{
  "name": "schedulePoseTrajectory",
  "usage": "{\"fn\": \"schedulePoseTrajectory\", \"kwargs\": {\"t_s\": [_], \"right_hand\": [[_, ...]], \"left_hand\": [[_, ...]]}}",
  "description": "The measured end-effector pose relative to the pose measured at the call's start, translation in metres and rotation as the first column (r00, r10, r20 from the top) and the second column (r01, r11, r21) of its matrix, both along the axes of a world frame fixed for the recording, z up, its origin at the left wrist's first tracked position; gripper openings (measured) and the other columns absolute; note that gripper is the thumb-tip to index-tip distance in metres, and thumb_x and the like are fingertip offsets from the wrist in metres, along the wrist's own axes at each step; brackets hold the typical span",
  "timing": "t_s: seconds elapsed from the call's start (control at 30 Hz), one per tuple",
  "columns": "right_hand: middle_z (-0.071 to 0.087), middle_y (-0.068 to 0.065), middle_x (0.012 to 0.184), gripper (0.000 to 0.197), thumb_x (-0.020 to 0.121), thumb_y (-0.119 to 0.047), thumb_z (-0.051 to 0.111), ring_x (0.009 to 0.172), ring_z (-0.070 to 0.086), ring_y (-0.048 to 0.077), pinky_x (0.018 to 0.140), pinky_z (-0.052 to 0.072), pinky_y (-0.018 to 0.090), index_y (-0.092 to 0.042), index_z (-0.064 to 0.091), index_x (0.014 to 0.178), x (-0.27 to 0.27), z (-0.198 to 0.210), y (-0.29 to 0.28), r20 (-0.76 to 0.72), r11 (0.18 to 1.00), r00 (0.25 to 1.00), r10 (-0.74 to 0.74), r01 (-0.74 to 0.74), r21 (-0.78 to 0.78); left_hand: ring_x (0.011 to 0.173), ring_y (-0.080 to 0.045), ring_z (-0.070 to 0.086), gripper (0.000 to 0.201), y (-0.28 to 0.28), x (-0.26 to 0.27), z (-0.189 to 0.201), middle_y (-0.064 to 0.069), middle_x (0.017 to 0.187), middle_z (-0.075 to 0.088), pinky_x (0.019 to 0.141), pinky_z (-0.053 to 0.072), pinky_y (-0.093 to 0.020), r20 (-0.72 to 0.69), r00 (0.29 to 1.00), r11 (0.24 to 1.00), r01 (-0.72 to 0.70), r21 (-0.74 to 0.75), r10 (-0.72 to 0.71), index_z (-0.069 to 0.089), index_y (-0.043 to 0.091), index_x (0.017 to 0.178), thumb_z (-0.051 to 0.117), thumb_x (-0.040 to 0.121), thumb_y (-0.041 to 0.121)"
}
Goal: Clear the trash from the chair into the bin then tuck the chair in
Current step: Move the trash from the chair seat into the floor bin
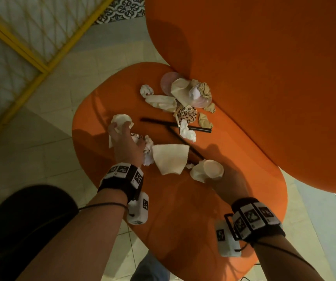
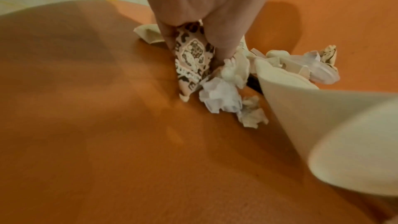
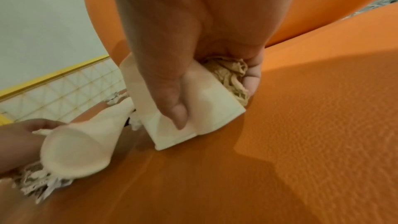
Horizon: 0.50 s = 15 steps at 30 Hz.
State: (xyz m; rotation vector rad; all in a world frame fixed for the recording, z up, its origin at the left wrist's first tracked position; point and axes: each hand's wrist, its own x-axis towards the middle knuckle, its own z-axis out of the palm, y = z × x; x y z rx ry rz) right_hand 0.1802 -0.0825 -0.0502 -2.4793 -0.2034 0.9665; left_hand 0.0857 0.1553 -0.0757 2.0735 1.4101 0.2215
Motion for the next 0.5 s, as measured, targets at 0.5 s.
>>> {"fn": "schedulePoseTrajectory", "kwargs": {"t_s": [0.5], "right_hand": [[0.066,-0.014,0.095,0.035,0.075,-0.024,0.077,0.083,0.064,-0.001,0.061,0.049,0.014,-0.033,0.057,0.103,-0.023,0.025,0.002,-0.248,0.891,0.961,-0.125,0.218,0.398]], "left_hand": [[0.106,-0.025,0.056,0.028,-0.006,-0.011,0.021,-0.010,0.119,0.052,0.085,0.054,-0.038,0.413,0.868,0.960,-0.272,-0.071,0.276,0.064,0.012,0.100,0.074,0.076,0.022]]}}
